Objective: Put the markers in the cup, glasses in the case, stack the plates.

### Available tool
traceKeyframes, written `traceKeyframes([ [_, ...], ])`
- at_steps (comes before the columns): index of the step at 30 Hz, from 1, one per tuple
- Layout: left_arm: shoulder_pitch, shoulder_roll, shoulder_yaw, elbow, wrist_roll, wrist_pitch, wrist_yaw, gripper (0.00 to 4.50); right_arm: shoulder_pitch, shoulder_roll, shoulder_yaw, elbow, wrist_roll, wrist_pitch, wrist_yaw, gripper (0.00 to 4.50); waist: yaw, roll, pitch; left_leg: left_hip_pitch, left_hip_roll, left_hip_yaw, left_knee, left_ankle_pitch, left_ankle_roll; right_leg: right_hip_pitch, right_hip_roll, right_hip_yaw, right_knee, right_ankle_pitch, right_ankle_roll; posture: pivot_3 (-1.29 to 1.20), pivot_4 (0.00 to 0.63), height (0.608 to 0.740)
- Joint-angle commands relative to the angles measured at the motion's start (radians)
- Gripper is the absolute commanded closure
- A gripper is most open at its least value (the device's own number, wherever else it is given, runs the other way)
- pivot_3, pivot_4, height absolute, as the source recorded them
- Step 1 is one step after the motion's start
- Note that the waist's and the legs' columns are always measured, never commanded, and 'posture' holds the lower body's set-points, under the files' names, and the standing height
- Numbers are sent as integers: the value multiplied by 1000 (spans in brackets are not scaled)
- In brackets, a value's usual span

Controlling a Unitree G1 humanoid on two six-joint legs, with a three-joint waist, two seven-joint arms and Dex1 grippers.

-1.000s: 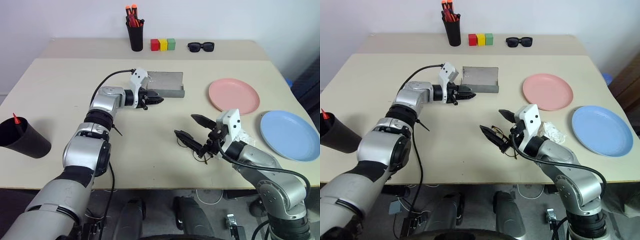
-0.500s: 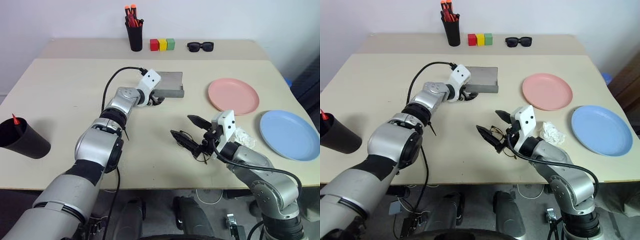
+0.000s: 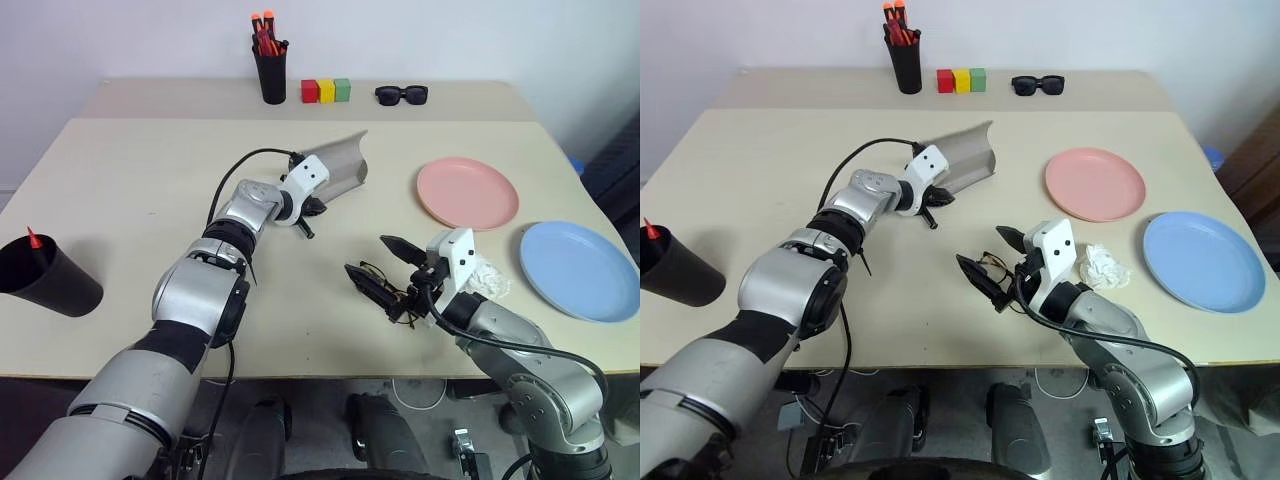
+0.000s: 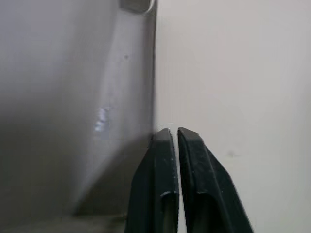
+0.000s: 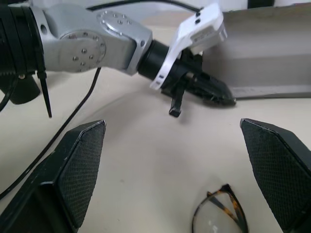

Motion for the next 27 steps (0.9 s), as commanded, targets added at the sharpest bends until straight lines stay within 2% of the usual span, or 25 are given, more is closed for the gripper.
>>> traceKeyframes([
  [1, 5, 17, 22, -22, -24, -2, -45, 4487, -23, -3, -7, -18, 9, -18, 13, 0, 1, 0, 0, 0, 0, 0, 0, 0, 0, 0, 0, 0, 0, 0, 0, 0, 150, 740],
  [9, 0, 29, 89, -45, -92, 25, -75, 4487, -37, 6, 9, 6, 3, -23, 31, 0, 5, 0, 0, 0, 0, 0, 0, 0, 0, 0, -1, 0, 0, 0, 0, 0, 150, 740],
  [11, -4, 34, 102, -49, -104, 30, -63, 3937, -39, 6, 11, 11, 3, -25, 33, 0, 4, 0, 0, 0, 0, 0, 0, 0, 0, 0, -1, 0, 0, 0, 0, 0, 150, 740],
  [13, -7, 38, 113, -50, -110, 31, -44, 3171, -39, 7, 13, 14, 1, -29, 35, 0, 4, 0, 0, 0, 0, 0, 0, 0, 0, 0, -1, 0, 0, 0, 0, 0, 150, 740],
  [19, -26, 53, 152, -39, -121, 29, 106, 33, -34, 12, 19, 18, -4, -36, 37, 0, 4, 0, 0, 0, 0, 0, 0, 0, 0, 0, 0, 0, 0, 0, 0, 0, 150, 740],
  [22, -38, 53, 163, -27, -114, 19, 264, 33, -33, 18, 25, 22, -10, -41, 38, 0, 5, 0, 0, 0, 0, 0, 0, 0, 0, 0, -1, 0, 0, 0, 0, 0, 150, 740],
  [27, -54, 45, 200, -20, -137, 16, 338, 33, -31, 28, 37, 23, -21, -48, 34, 0, 5, 0, 0, 0, 0, 0, 0, 0, 0, 0, -1, 0, 0, 0, 0, 0, 150, 740],
])
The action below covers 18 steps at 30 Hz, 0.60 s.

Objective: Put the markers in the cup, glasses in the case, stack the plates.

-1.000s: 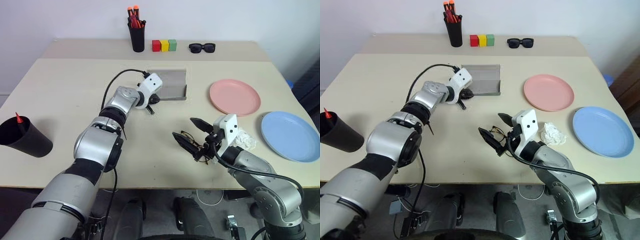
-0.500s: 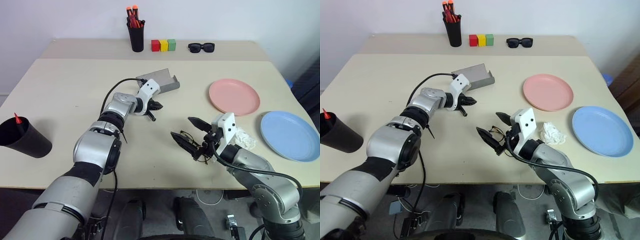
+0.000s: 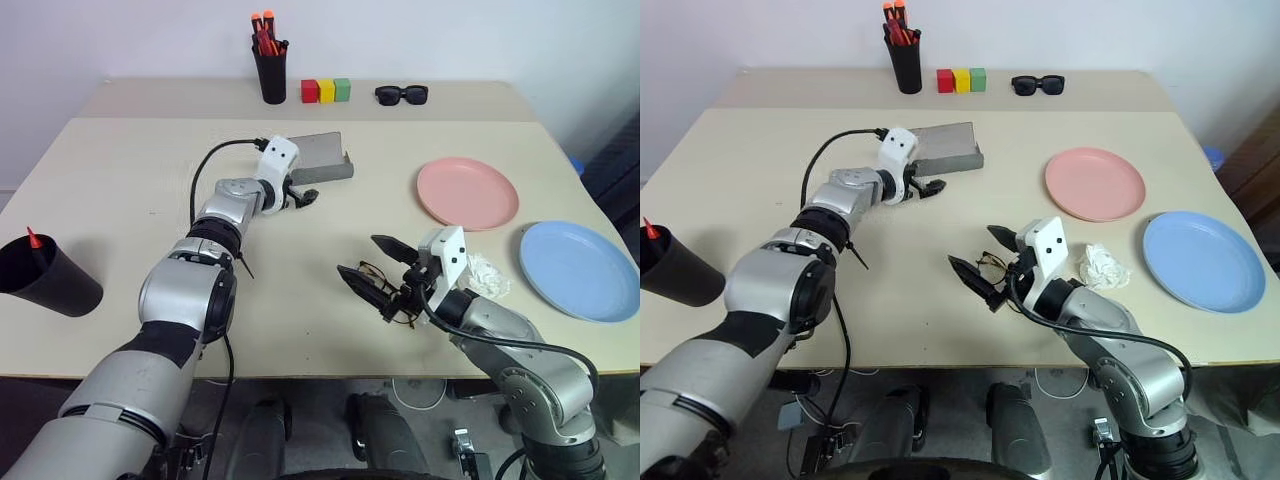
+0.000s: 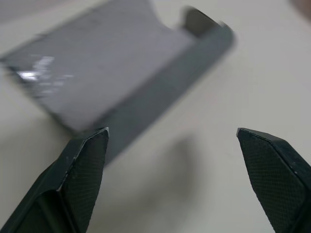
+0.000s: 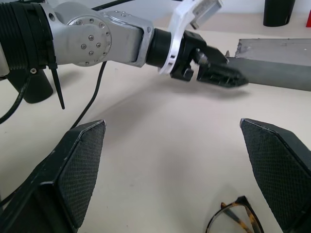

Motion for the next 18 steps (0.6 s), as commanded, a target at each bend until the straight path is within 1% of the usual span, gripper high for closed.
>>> traceKeyframes([
  [1, -40, -2, 30, -5, -23, -14, 36, 33, -1, 11, 4, -18, -3, -24, -1, 0, 0, 0, 0, 0, 0, 0, 0, 0, 0, 0, 0, 0, 0, 0, 0, 0, 150, 740],
  [9, -50, -6, 51, -1, -26, -16, 56, 33, -4, 16, 4, -13, -9, -24, -1, 0, 0, 0, 0, 0, 0, 0, 0, 0, 0, 0, 0, 0, 0, 0, 0, 0, 150, 740],
  [18, -47, -10, -4, 19, 40, 13, 59, 33, -2, 20, 4, -14, -12, -24, -4, 0, 0, 0, 0, 0, 0, 0, 0, 0, 0, 0, 0, 0, 0, 0, 0, 0, 150, 740],
])
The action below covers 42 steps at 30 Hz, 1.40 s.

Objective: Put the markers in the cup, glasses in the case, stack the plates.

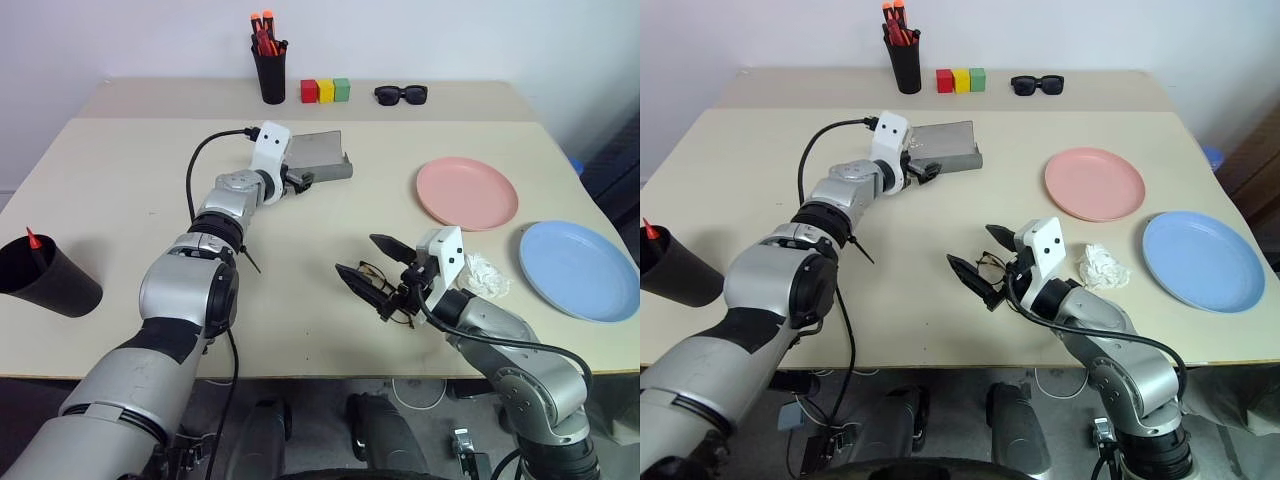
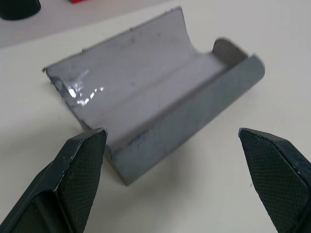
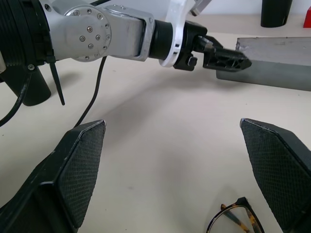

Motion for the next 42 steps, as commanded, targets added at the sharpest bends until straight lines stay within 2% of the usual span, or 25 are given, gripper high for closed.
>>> traceKeyframes([
  [1, -29, 2, -26, -4, 32, 9, -5, 33, -2, 8, -2, -23, -1, -21, -4, 0, 0, 0, 0, 0, 0, 0, 0, 0, 0, 0, 0, 0, 0, 0, 0, 0, 150, 740],
  [11, -7, -6, -35, -4, 38, 54, -131, 33, 16, 15, -8, -37, -5, -22, -21, 0, 1, 0, 0, 0, 0, 0, 0, 0, 0, 0, 0, 0, 0, 0, 0, 0, 150, 740],
  [13, -4, -8, -28, -5, 32, 55, -136, 547, 16, 14, -7, -35, -5, -23, -20, 0, 2, 0, 0, 0, 0, 0, 0, 0, 0, 0, 0, 0, 0, 0, 0, 0, 150, 740],
  [15, -3, -10, -23, -7, 26, 55, -141, 1257, 14, 14, -6, -33, -5, -24, -19, 0, 4, 0, 0, 1, 0, 0, 0, 0, 0, 1, 0, 0, 0, 0, 0, 0, 150, 740],
  [19, 1, -16, -11, -11, 14, 52, -151, 3343, 10, 13, -3, -26, -5, -24, -13, 0, 3, 0, 0, 1, 0, 0, 1, 0, 0, 2, 0, 0, 0, 0, 0, 0, 150, 740],
  [20, 2, -18, -8, -11, 10, 52, -151, 3694, 9, 13, -3, -25, -5, -24, -13, 0, 3, 0, 0, 1, 0, 0, 1, 0, 0, 2, 0, 0, 0, 0, 0, 0, 150, 740],
  [21, 4, -19, -5, -12, 5, 52, -152, 4330, 8, 14, -3, -24, -5, -24, -12, 0, 2, 0, 0, 1, 0, 0, 1, 0, 0, 1, 0, 0, 0, 0, 0, 0, 150, 740],
  [22, 6, -20, -2, -13, 1, 51, -153, 4426, 8, 14, -3, -23, -5, -23, -12, 0, 1, 0, 0, 1, 0, 0, 1, 0, 0, 1, 0, 0, 0, 0, 0, 0, 150, 740],
  [28, 12, -30, 36, -26, -42, 18, -176, 4426, 7, 15, -4, -23, -4, -21, -13, 0, 0, 0, 0, 1, 0, 0, 0, 0, 0, 1, 0, 0, 1, 0, 0, 0, 150, 740],
  [37, 29, -11, 82, -58, -119, 19, -310, 4426, 7, 14, -1, -23, 7, -12, -7, 0, 0, 0, 0, 1, 0, 0, 1, 0, 0, 1, 0, 0, 1, 0, 0, 0, 150, 740],
  [40, 30, -4, 101, -62, -146, 39, -300, 3667, 1, 15, 3, -15, 8, -12, 1, 0, -1, 0, 0, 1, 0, 0, 0, 0, 0, 1, 0, 0, 1, 0, 0, 0, 150, 740],
  [42, 28, -4, 107, -62, -154, 45, -286, 2667, -4, 16, 7, -9, 7, -13, 7, 0, -1, 0, 0, 1, 0, 0, 0, 0, 0, 1, 0, 0, 1, 0, 0, 0, 150, 740],
])
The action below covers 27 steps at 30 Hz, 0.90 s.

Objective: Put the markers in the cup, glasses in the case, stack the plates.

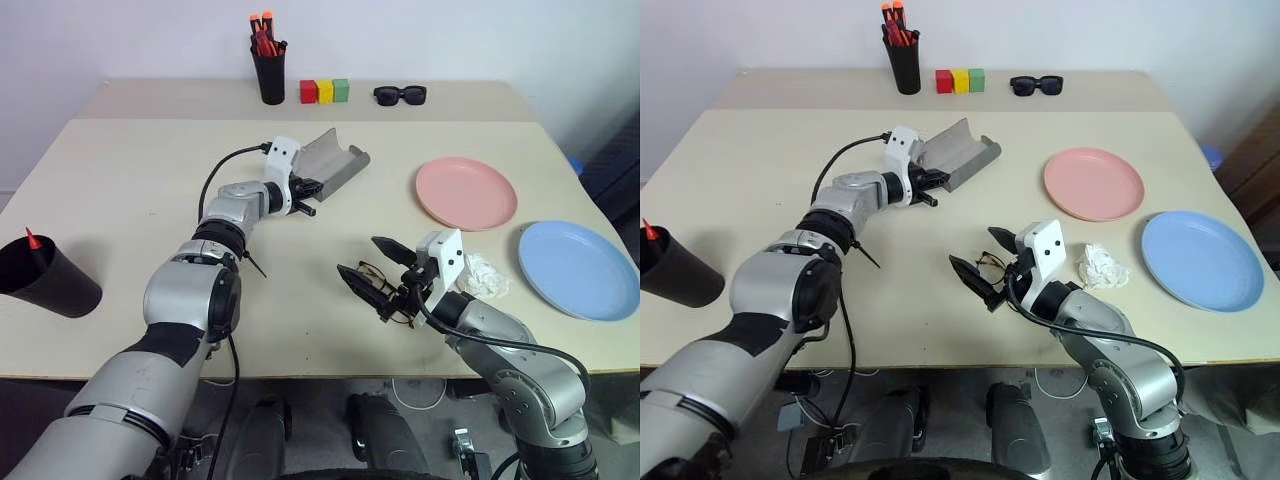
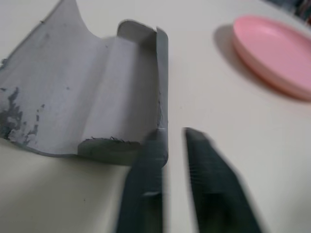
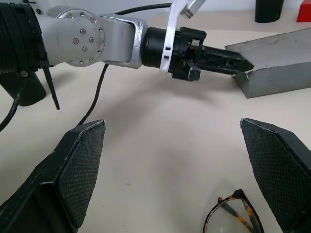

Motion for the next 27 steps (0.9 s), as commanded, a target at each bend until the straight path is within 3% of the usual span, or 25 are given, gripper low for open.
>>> traceKeyframes([
  [1, -8, 8, 20, -36, -29, 10, 26, 2218, -19, 7, 6, -9, 13, -14, 15, 0, 0, 0, 0, 0, 0, 0, 0, 0, 0, 0, 0, 0, 0, 0, 0, 0, 150, 740],
  [5, -28, -18, 43, -30, -50, 36, 84, 265, -23, 8, 9, -5, 12, -15, 19, 0, 2, 0, 0, 0, 0, 0, 0, 0, 0, 0, 0, 0, 0, 0, 0, 0, 150, 740],
  [17, -35, -114, -5, 0, 10, 43, 248, 265, -9, 12, 5, -19, -2, -19, -4, 0, 0, 0, 0, 0, 0, 0, 0, 0, 0, 0, 0, 0, 0, 0, 0, 0, 150, 740],
  [20, -28, -120, -4, 2, 11, 45, 260, 1085, 1, 10, -1, -30, -3, -21, -15, 0, 1, 0, 0, 1, 0, 0, 0, 0, 0, 0, 0, 0, 0, 0, 0, 0, 150, 740],
  [26, -19, -122, 4, -2, 0, 38, 237, 4169, 9, 10, -7, -35, -2, -22, -33, 0, 2, 0, 0, 1, 0, 0, 0, 0, 0, 0, 0, 0, 0, 0, 0, 0, 150, 740],
  [27, -17, -121, 5, -3, -3, 36, 227, 4482, 6, 11, -9, -31, -11, -26, -42, 0, 2, 0, 0, 0, 0, 0, 0, 0, 0, 0, 0, 0, 0, 0, 0, 0, 150, 740],
])
